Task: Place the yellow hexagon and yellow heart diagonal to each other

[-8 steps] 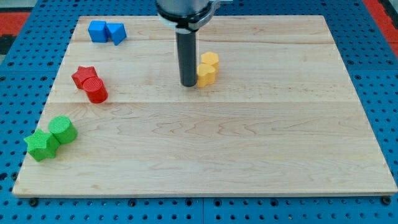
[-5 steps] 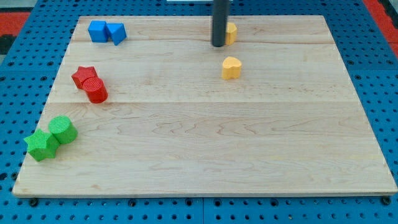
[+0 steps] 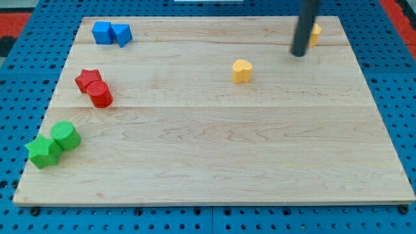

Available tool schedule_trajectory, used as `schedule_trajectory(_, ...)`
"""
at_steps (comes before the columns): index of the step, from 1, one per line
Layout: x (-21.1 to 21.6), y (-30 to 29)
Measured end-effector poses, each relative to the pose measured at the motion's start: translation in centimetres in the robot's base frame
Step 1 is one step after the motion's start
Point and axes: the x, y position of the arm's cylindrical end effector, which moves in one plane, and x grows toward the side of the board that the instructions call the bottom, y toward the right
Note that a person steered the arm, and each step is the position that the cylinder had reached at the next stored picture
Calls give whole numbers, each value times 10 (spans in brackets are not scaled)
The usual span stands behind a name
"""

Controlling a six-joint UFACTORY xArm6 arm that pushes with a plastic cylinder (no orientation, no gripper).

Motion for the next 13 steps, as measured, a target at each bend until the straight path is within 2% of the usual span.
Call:
schedule_trajectory(1,-37,27)
schedule_trajectory(2,-33,28)
schedule_trajectory(3,42,34)
schedule_trajectory(4,91,-28)
schedule_trajectory(5,107,-121)
schedule_trajectory(7,82,-133)
schedule_trajectory(9,35,-94)
schedule_trajectory(10,54,-84)
schedule_trajectory(11,109,-89)
schedule_trajectory(12,101,-128)
schedule_trajectory(13,47,-131)
